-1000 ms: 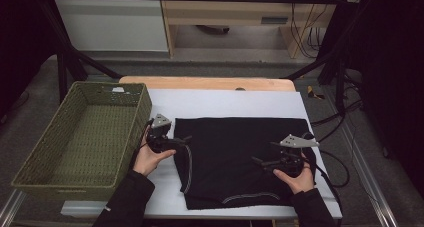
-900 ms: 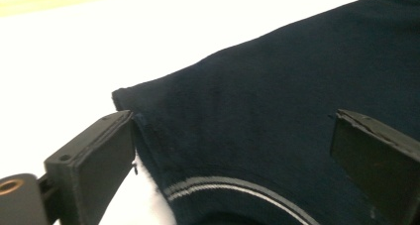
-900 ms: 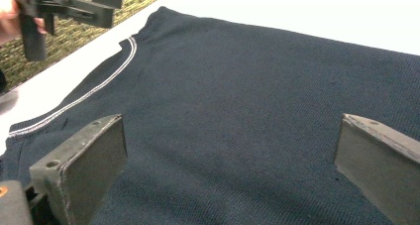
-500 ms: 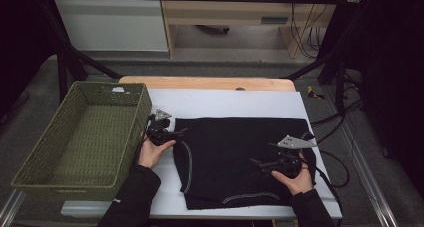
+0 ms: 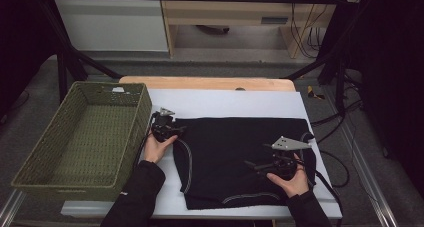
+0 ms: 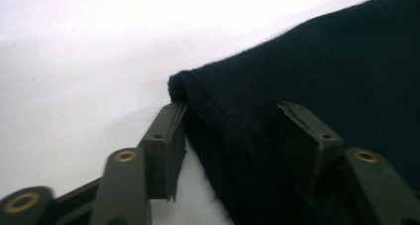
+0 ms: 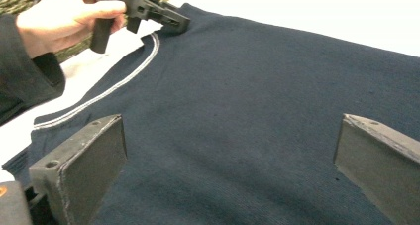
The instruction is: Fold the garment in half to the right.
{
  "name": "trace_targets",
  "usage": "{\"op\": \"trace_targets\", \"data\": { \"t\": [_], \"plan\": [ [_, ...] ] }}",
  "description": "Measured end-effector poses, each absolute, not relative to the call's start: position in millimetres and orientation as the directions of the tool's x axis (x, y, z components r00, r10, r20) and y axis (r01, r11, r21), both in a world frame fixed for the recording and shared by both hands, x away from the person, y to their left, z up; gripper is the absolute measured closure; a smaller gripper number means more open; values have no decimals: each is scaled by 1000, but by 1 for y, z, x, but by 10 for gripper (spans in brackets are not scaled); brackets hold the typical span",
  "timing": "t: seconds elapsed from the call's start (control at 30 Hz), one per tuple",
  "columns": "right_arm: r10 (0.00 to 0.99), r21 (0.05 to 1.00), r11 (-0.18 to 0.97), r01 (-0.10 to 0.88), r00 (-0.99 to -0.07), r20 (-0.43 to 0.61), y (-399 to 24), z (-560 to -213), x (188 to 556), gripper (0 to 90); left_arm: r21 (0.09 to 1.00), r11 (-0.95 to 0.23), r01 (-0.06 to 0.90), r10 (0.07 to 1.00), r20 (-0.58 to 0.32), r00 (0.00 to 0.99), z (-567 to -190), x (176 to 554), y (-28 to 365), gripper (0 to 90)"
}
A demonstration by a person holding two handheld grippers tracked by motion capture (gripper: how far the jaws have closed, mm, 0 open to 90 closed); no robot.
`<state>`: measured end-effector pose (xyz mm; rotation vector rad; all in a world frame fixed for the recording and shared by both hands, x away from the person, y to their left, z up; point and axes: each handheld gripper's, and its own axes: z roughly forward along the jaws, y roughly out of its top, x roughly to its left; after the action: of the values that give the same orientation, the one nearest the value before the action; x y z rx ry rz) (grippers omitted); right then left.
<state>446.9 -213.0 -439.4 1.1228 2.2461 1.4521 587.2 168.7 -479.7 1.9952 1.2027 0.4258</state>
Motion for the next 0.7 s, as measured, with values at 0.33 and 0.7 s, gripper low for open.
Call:
{"op": "trace_targets", "data": {
  "t": [0.33, 0.7],
  "plan": [
    [700, 848, 252, 467, -693, 173, -189, -437, 440, 7, 746, -266, 611, 859, -104, 500, -480, 587, 165, 715],
    [698, 834, 269, 481, -694, 176, -152, -443, 432, 7, 761, -292, 579, 846, -77, 527, -482, 584, 162, 803]
  ]
}}
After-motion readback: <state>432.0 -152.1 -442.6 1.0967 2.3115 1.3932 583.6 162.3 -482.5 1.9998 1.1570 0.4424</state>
